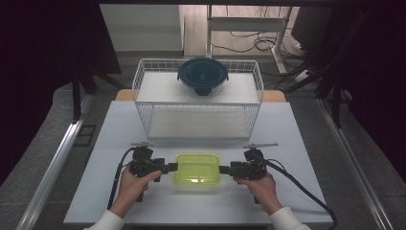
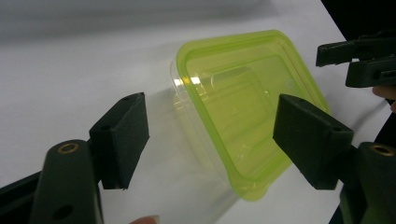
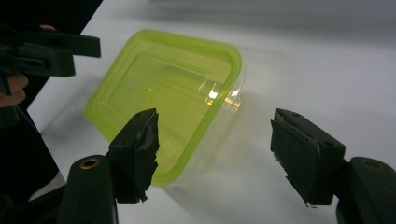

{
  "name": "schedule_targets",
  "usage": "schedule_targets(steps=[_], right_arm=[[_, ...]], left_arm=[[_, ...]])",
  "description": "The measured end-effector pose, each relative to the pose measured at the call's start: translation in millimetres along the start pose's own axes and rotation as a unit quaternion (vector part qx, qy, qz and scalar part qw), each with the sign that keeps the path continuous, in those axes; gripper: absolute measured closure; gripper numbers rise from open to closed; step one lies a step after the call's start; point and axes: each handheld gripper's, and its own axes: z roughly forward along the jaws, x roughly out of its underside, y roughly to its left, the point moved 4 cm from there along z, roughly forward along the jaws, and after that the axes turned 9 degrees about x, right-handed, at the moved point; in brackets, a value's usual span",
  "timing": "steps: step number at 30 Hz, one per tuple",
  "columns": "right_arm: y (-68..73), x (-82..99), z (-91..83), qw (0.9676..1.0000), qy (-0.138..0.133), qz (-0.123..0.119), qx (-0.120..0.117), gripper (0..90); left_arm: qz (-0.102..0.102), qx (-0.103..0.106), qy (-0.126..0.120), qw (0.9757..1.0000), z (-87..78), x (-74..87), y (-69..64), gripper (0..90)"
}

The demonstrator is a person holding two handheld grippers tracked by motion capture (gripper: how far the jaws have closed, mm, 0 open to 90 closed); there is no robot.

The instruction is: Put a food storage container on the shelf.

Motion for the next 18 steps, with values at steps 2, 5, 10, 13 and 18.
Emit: schedule_targets(steps=[2, 5, 10, 13, 18], right_arm=[[-0.7, -1.3, 2.7, 0.9999, 0.003, 0.01, -0.004, 32.8], [-1.2, -2.7, 8.4, 0.9996, 0.007, 0.024, -0.015, 33.8], [-1.5, -1.1, 17.2, 0.9988, 0.02, 0.038, -0.024, 35.6], [-1.2, -0.6, 20.1, 0.9983, 0.023, 0.044, -0.03, 38.3], [-0.9, 1.3, 25.2, 0.9974, 0.032, 0.053, -0.037, 41.9]], left_arm=[[-0.008, 0.005, 0.002, 1.0, 4.4, -2.6, 0.9, 27.1], [-0.017, 0.014, 0.002, 0.9997, 8.3, -5.1, 3.2, 27.2], [-0.025, 0.021, 0.013, 0.9994, 14.7, -2.8, 3.3, 27.5], [-0.03, 0.024, 0.017, 0.9991, 18.2, -1.4, 3.0, 27.8], [-0.051, 0.037, 0.021, 0.9978, 22.2, 1.2, 6.7, 28.9]])
